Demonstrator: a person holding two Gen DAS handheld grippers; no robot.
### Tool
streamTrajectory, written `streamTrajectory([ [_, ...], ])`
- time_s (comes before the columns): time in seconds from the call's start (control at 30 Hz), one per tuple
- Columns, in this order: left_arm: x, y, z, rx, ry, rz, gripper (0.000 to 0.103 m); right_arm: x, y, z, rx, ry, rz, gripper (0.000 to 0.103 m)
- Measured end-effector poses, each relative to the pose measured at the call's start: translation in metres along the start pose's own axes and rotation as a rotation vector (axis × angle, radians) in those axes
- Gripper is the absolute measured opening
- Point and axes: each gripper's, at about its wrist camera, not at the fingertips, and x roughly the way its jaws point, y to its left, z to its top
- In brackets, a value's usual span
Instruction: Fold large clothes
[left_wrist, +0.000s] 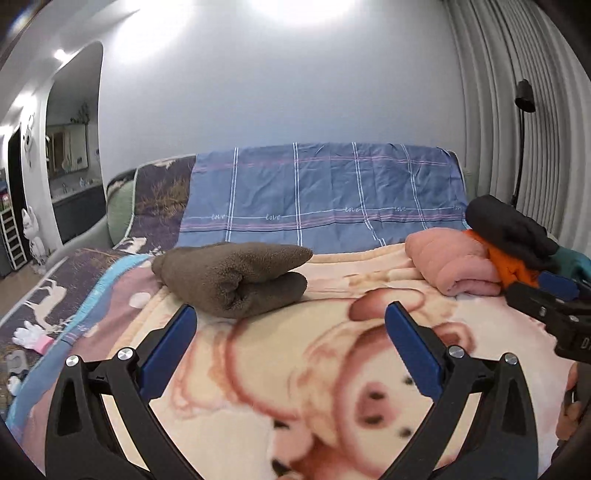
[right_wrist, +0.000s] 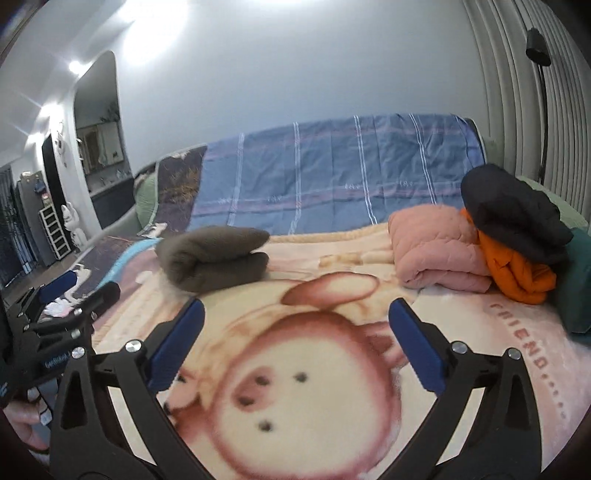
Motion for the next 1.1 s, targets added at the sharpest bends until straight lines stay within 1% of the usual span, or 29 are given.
streamTrajectory([
  [0.1, -0.03, -0.009, -0.007, 0.02, -0.012, 0.037, 0.102, -0.018, 0.004, -0.006, 0.005, -0.015, 0.023, 0.101],
  [0.17, -0.043, -0.012, -0.011, 0.025, -0.01, 0.043, 0.102, -0.026, 0.006, -0.013, 0.009, -0.011, 0.026, 0.101],
  [0.37, -0.072, -0.024, -0.029, 0.034, 0.002, 0.04, 0.102, -0.043, 0.016, -0.03, -0.042, -0.002, -0.013, 0.101],
  [0.5, -0.078, -0.018, -0.039, 0.016, 0.042, 0.032, 0.102, -0.057, 0.019, -0.036, -0.046, 0.009, -0.008, 0.101],
  [0.63, -0.081, -0.007, -0.045, -0.017, 0.051, 0.08, 0.102, -0.065, 0.023, -0.039, -0.06, -0.001, -0.016, 0.101],
  [0.77, -0.084, -0.002, -0.047, -0.032, 0.062, 0.082, 0.102, -0.065, 0.029, -0.042, -0.066, 0.011, -0.003, 0.101],
  [0.9, -0.084, 0.0, -0.05, -0.027, 0.069, 0.1, 0.102, -0.063, 0.037, -0.045, -0.082, 0.019, -0.005, 0.101],
  [1.1, -0.081, 0.001, -0.052, -0.029, 0.082, 0.097, 0.102, -0.056, 0.04, -0.049, -0.078, 0.048, 0.006, 0.101],
])
